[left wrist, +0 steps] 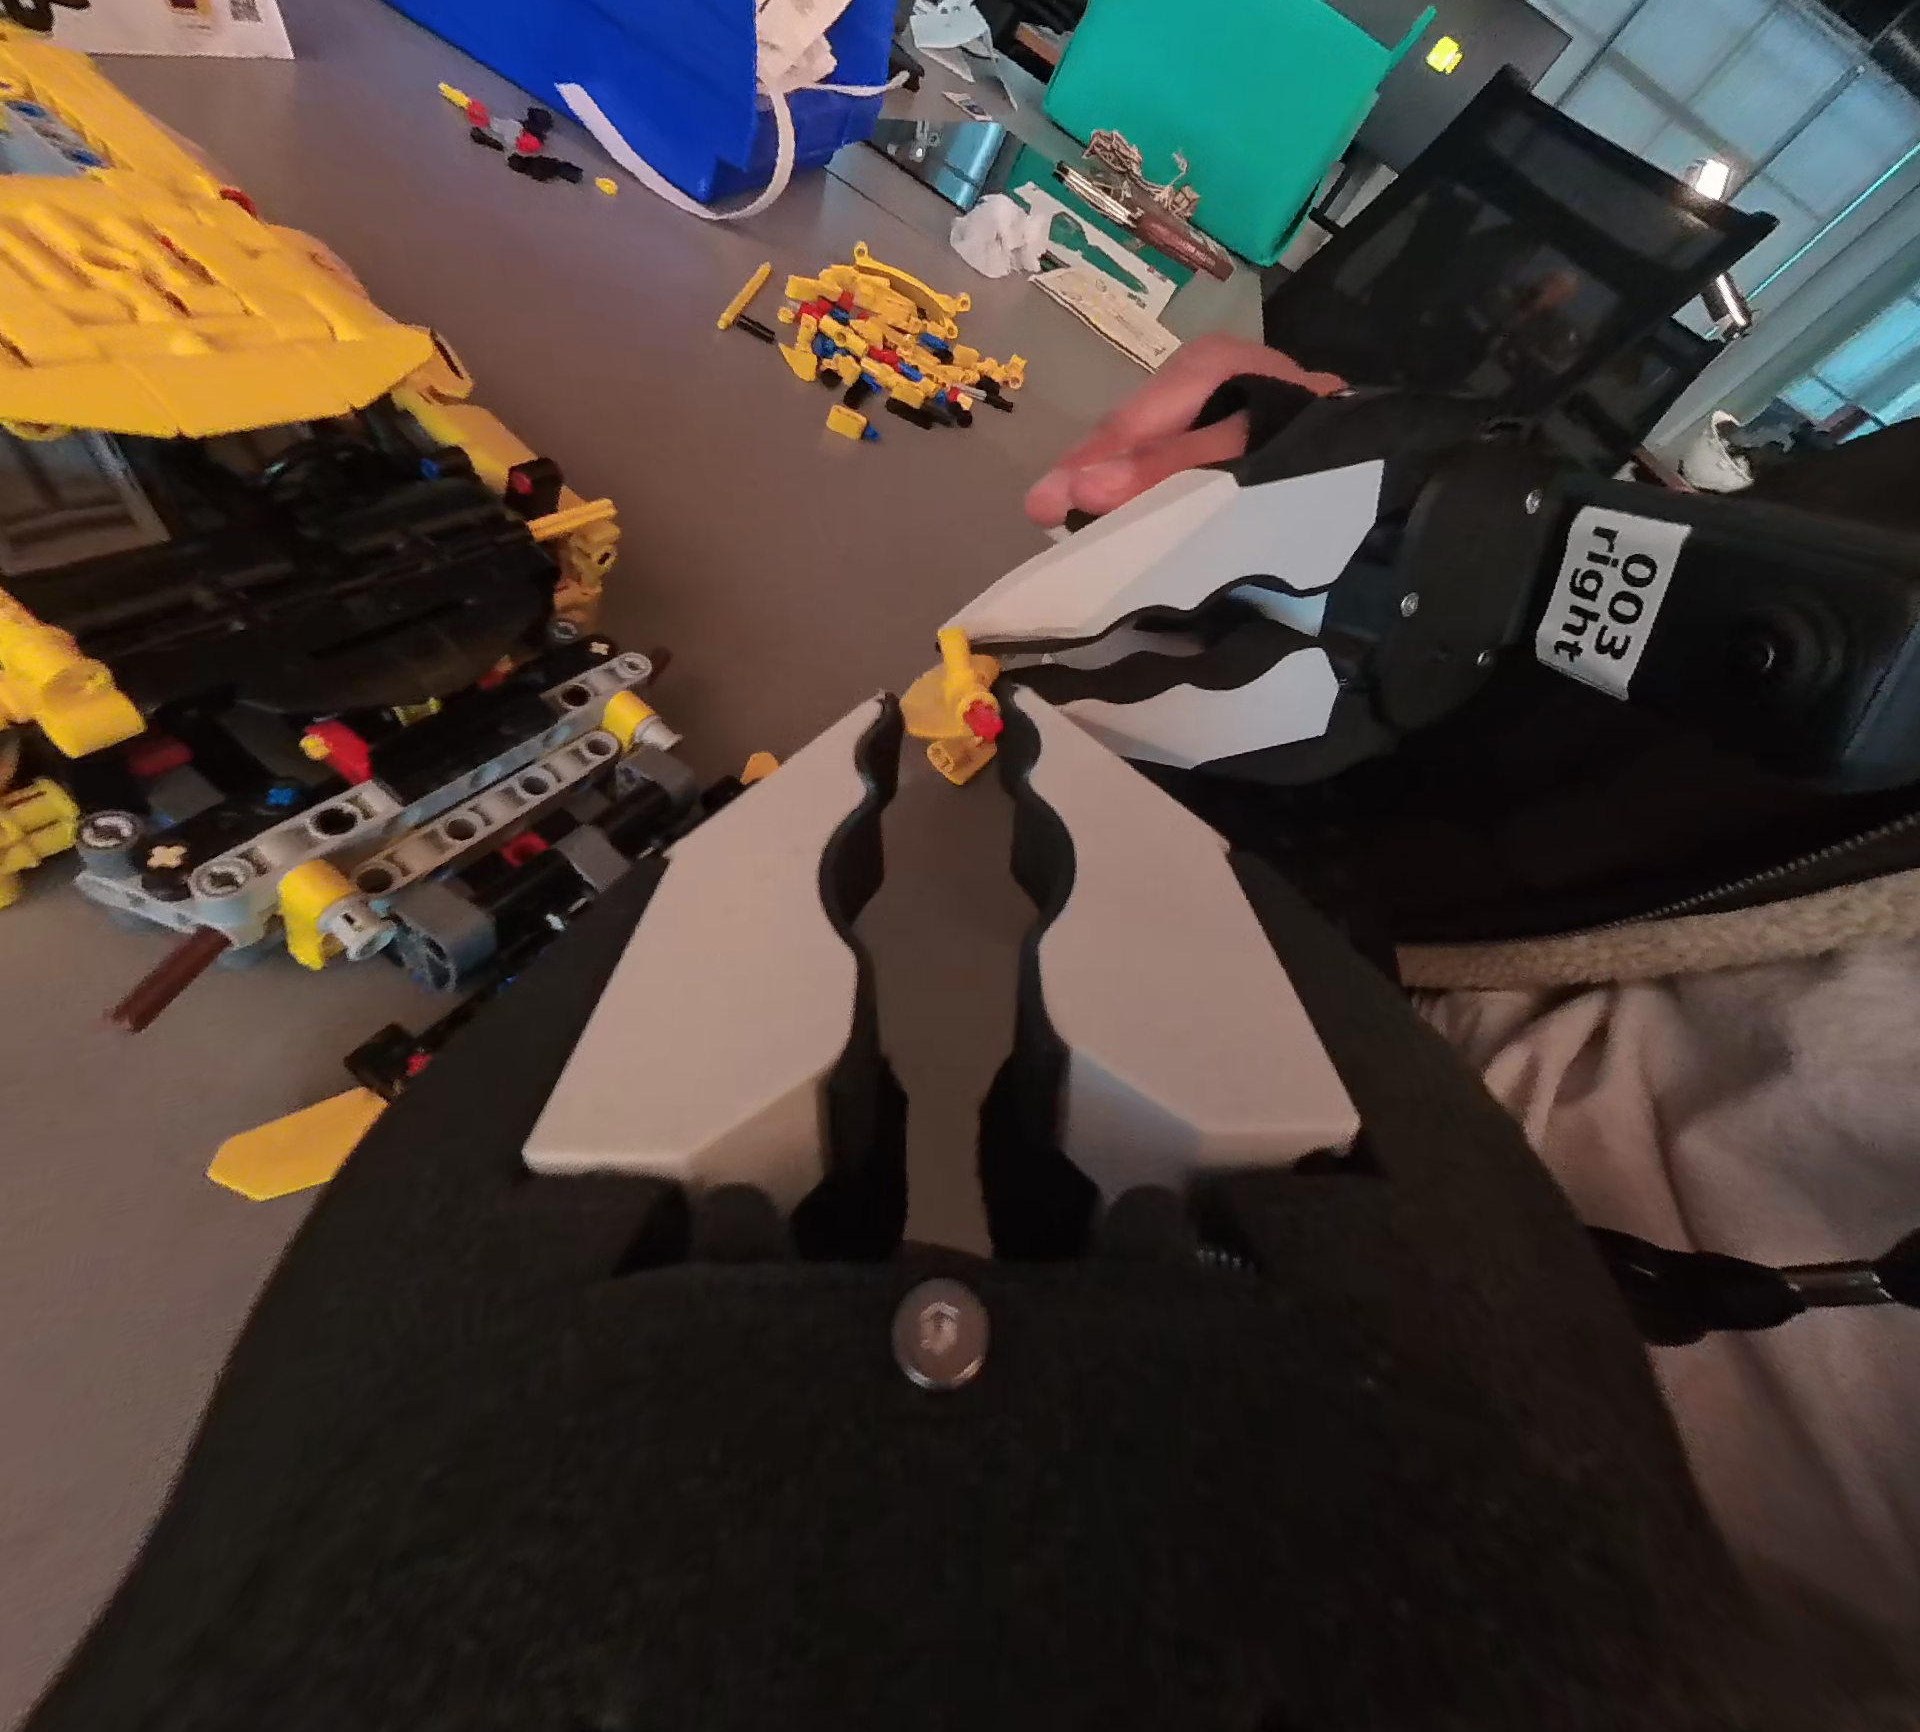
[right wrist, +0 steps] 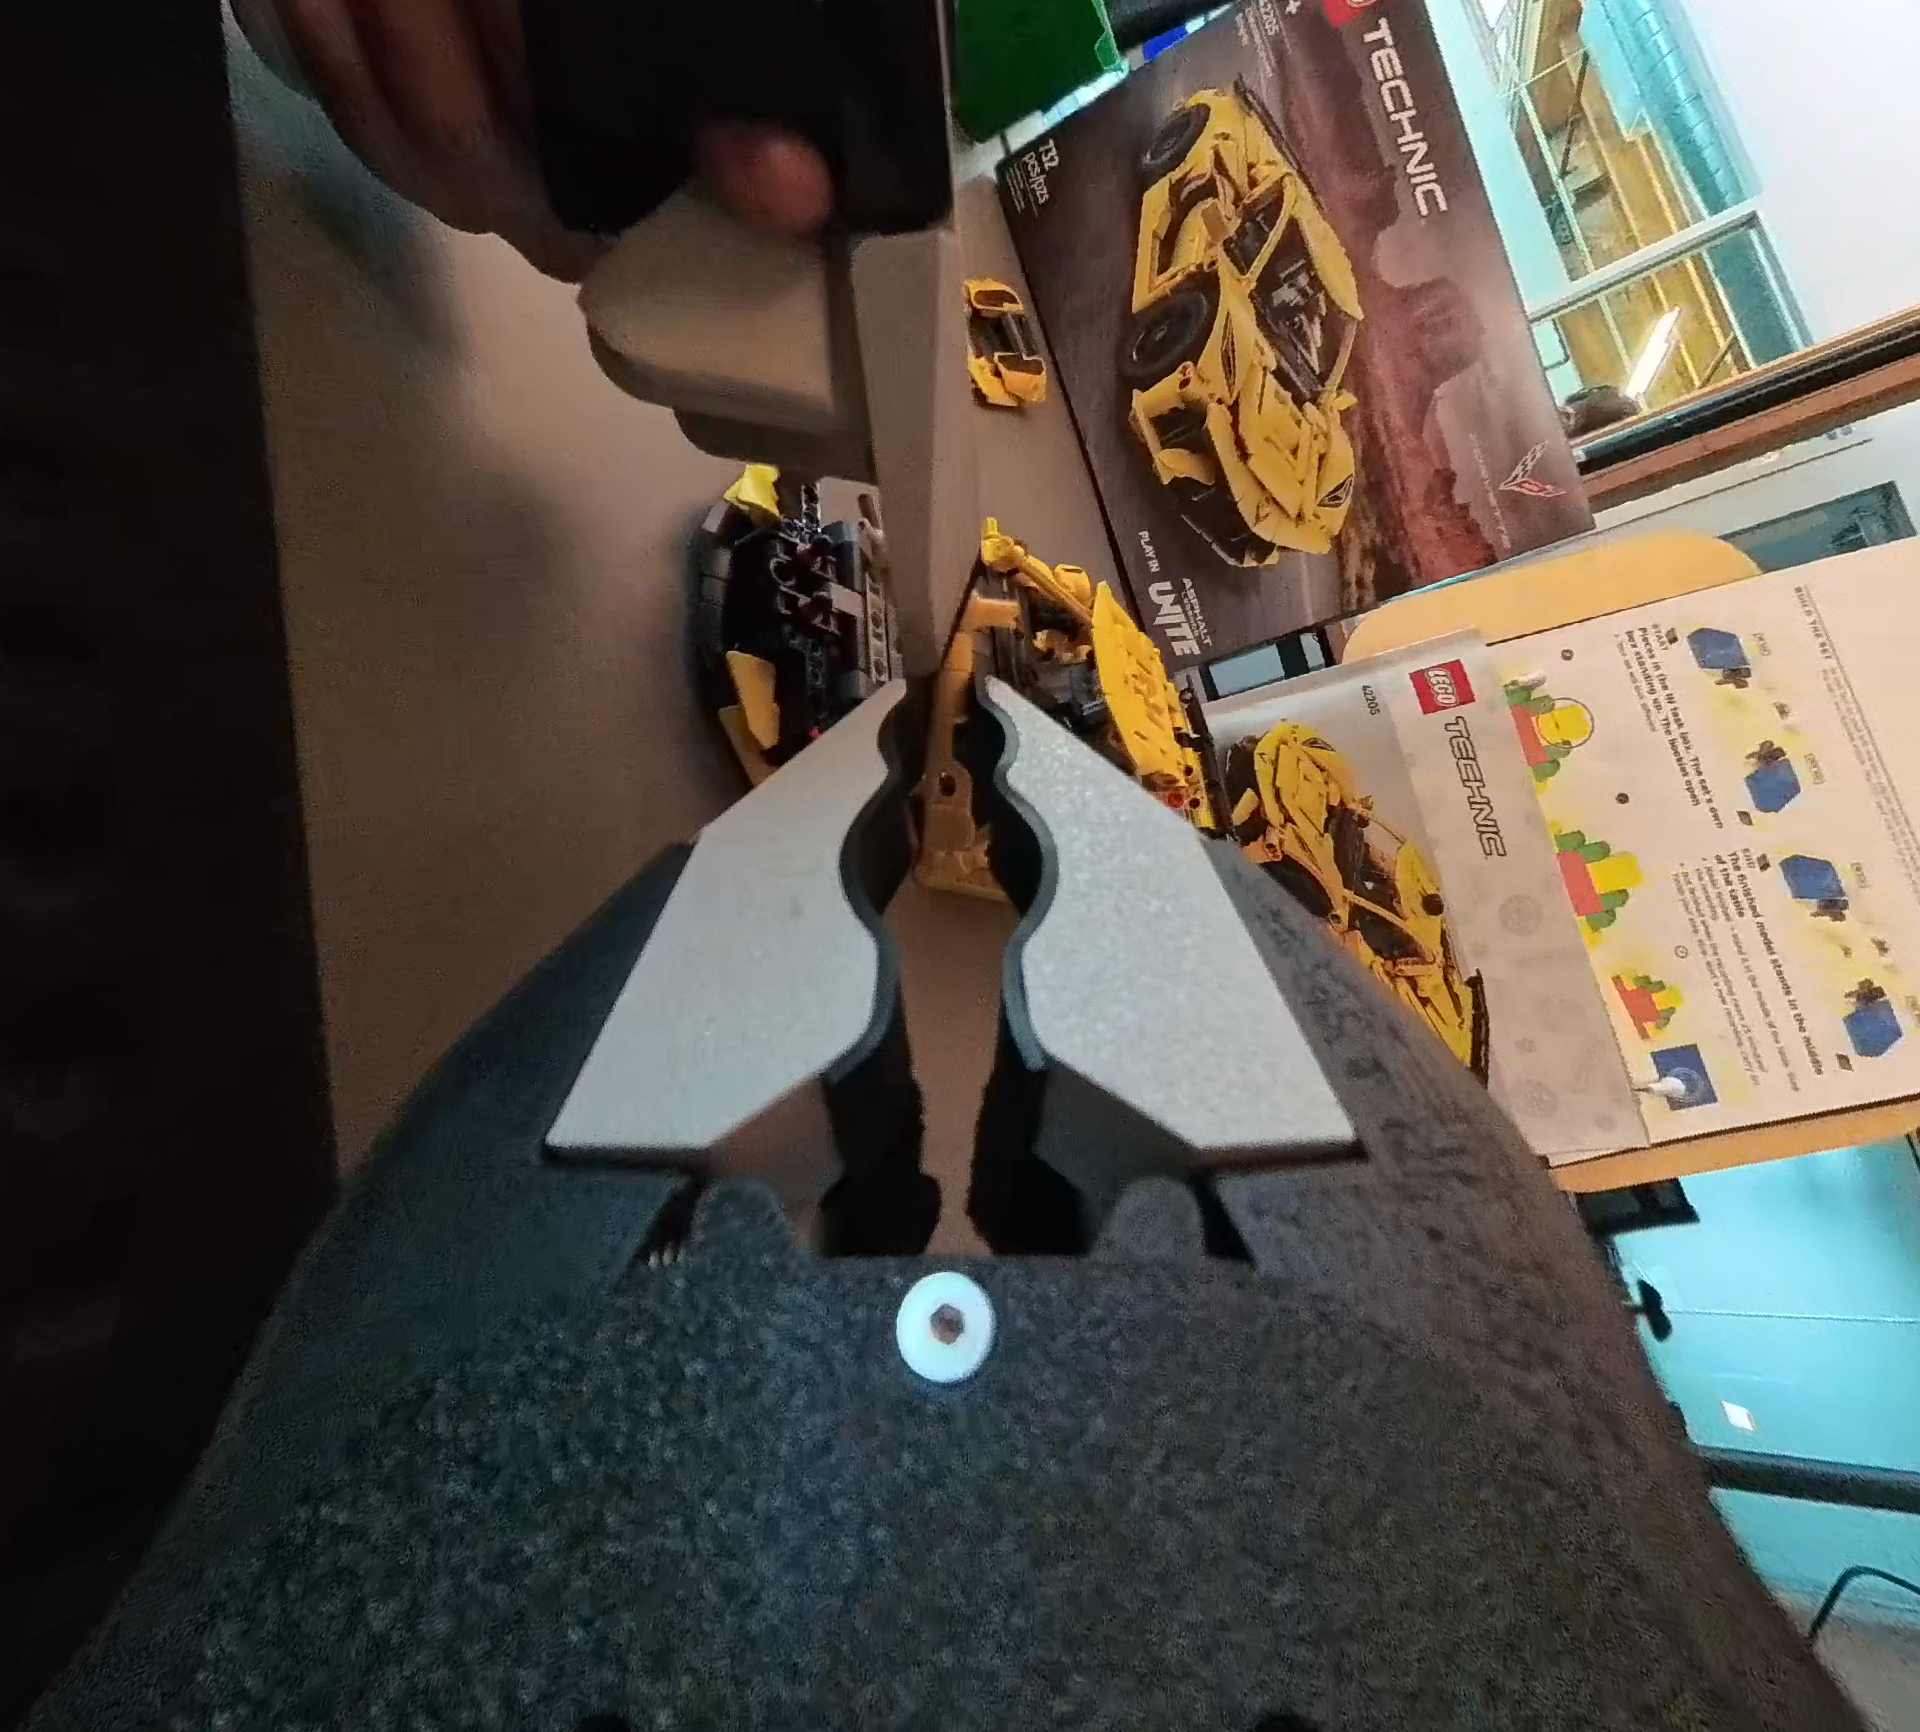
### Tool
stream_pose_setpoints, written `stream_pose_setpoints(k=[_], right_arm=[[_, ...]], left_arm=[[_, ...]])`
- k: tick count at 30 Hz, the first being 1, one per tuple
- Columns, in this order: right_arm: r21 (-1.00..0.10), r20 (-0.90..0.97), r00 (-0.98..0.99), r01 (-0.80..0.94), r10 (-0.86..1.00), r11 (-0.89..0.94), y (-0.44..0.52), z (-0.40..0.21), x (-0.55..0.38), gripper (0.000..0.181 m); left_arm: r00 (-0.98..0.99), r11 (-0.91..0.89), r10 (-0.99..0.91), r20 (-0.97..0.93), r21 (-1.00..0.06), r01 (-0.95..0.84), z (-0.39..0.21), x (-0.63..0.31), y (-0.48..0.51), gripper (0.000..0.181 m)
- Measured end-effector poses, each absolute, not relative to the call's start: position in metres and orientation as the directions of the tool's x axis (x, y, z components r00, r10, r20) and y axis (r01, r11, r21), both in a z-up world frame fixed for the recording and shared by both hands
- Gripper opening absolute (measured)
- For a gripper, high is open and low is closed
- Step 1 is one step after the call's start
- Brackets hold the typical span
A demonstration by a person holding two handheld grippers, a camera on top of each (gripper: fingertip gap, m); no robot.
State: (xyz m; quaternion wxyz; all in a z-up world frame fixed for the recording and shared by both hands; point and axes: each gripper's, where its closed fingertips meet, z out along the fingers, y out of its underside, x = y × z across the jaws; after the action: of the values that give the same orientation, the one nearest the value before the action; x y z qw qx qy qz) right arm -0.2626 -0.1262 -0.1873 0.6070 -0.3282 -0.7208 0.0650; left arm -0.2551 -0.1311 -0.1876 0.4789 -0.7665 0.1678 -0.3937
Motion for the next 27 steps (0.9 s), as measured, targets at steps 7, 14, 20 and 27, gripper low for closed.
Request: stream_pose_setpoints(k=[7, 14, 20, 27], right_arm=[[-0.494, 0.82, -0.075, 0.408, 0.568, 0.768, -0.128, -0.194, -0.263, 0.007], [-0.48, 0.83, -0.073, 0.411, 0.553, 0.775, -0.127, -0.194, -0.263, 0.006], [-0.493, 0.83, -0.035, 0.419, 0.556, 0.762, -0.12, -0.189, -0.261, 0.007], [-0.475, 0.837, -0.071, 0.399, 0.543, 0.784, -0.128, -0.192, -0.262, 0.007]], left_arm=[[0.612, -0.483, -0.643, 0.46, -0.864, 0.141, -0.184, -0.254, -0.133, 0.009], [0.61, -0.496, -0.637, 0.471, -0.857, 0.143, -0.185, -0.255, -0.132, 0.02], [0.641, -0.494, -0.611, 0.464, -0.857, 0.15, -0.187, -0.26, -0.128, 0.031], [0.63, -0.501, -0.625, 0.461, -0.856, 0.129, -0.189, -0.256, -0.131, 0.018]])
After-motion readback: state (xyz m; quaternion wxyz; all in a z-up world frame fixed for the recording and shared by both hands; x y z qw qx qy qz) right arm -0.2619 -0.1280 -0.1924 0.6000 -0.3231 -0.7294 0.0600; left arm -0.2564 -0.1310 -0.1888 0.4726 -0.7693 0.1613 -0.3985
